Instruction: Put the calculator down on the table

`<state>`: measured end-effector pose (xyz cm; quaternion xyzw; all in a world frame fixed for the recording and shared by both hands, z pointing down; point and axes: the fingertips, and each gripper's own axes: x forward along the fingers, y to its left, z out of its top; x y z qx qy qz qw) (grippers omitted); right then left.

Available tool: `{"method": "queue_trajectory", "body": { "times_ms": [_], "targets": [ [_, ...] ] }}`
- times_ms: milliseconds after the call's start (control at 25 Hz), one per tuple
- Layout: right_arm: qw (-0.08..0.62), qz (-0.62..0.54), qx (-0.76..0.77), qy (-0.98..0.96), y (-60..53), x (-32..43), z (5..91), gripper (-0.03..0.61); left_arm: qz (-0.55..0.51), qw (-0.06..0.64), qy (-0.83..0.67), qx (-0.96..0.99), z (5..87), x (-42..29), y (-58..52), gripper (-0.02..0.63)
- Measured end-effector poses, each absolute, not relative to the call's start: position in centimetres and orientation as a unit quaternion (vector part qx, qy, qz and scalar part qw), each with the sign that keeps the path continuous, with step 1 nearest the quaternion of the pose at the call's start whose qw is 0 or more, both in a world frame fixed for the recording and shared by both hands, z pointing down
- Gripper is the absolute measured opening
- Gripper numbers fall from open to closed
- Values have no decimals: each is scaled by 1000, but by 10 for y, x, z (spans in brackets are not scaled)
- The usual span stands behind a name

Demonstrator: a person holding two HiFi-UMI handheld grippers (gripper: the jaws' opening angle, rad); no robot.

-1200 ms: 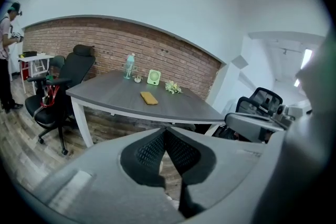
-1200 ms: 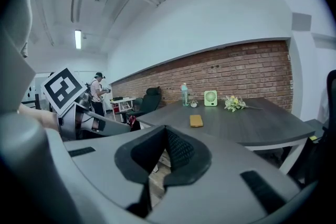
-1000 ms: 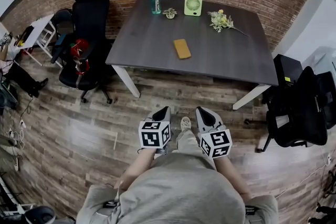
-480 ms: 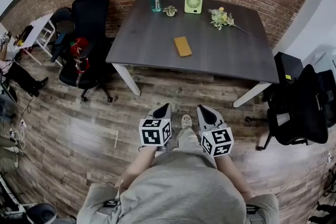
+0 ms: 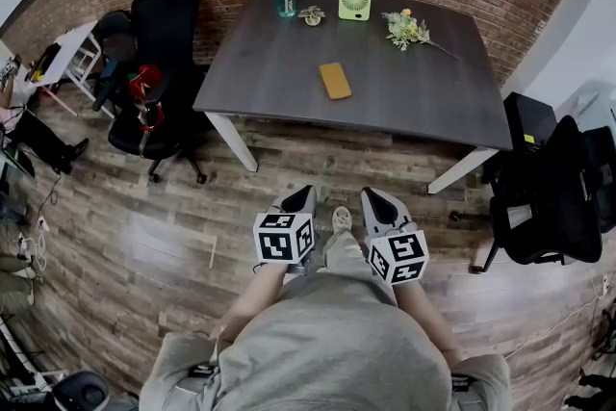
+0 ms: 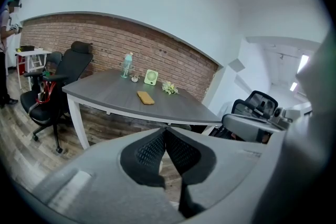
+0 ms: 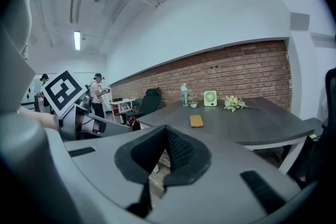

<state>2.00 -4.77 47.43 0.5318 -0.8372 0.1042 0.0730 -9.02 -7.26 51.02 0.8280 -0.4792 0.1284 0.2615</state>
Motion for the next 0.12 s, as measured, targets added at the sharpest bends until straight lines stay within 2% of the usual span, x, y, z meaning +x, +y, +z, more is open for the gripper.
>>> {"method": "queue_trajectory", "body": {
  "times_ms": [120],
  "targets": [
    [73, 105, 533, -836, -49, 23, 475, 2, 130, 264, -477, 828, 512, -88, -73, 18]
  ]
}}
